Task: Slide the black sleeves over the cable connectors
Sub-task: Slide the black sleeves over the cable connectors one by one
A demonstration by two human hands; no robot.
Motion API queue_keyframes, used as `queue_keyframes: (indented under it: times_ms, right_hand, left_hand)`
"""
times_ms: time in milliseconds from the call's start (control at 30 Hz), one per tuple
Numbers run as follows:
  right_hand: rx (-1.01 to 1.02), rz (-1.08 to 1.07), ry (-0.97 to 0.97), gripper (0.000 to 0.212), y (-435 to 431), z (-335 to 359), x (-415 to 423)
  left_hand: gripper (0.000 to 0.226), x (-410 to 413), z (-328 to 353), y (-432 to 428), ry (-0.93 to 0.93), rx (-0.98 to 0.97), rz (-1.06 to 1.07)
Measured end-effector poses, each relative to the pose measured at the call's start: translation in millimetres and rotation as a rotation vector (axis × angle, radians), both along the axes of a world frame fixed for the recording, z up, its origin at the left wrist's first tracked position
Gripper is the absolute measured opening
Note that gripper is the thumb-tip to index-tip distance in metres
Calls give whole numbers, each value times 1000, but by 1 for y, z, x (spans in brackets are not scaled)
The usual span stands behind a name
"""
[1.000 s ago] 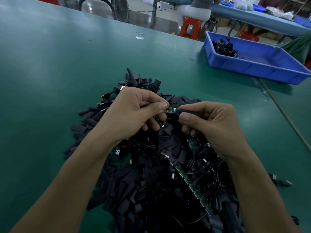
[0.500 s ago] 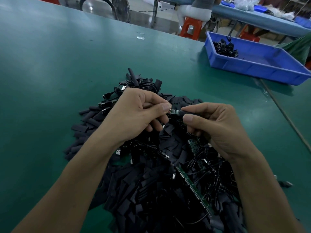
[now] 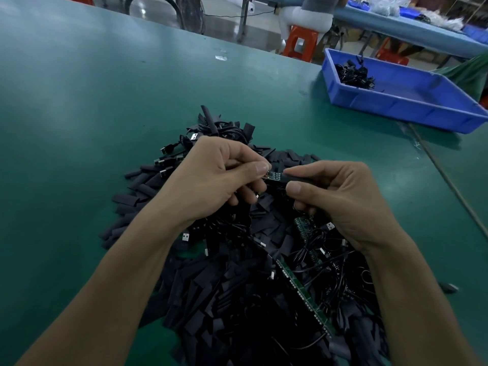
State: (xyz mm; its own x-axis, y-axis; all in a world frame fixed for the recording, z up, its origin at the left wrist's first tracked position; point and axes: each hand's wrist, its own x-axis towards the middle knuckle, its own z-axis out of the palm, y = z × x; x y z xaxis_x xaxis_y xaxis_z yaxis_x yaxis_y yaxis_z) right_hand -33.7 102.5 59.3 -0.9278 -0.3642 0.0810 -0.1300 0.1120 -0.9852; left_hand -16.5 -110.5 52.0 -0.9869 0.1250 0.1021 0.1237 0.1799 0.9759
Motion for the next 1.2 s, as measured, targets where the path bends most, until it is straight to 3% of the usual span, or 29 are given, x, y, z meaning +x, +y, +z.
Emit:
queue_keyframes:
  times_ms: [267, 567, 800, 1033, 1133, 1200]
  right_hand:
    - [-77, -23, -17, 19, -2, -6, 3]
    - [-46, -12, -14, 25, 0, -4, 2]
    - [92, -45, 80, 27, -4, -4, 3]
    - [16, -8, 163, 26, -9, -7, 2]
    - [-9, -57, 217, 23, -9, -11, 2]
    - [-20, -96, 235, 20, -7, -12, 2]
  left_hand:
    - [10, -1, -2, 4, -49, 88, 32]
    - [12, -1, -2, 2, -89, 118, 57]
    - [11, -1, -3, 4, -76, 99, 46]
    - [3, -1, -4, 5, -61, 119, -21]
    - [23, -1, -5, 5, -42, 95, 1]
    - [22, -2, -6, 5, -48, 69, 25]
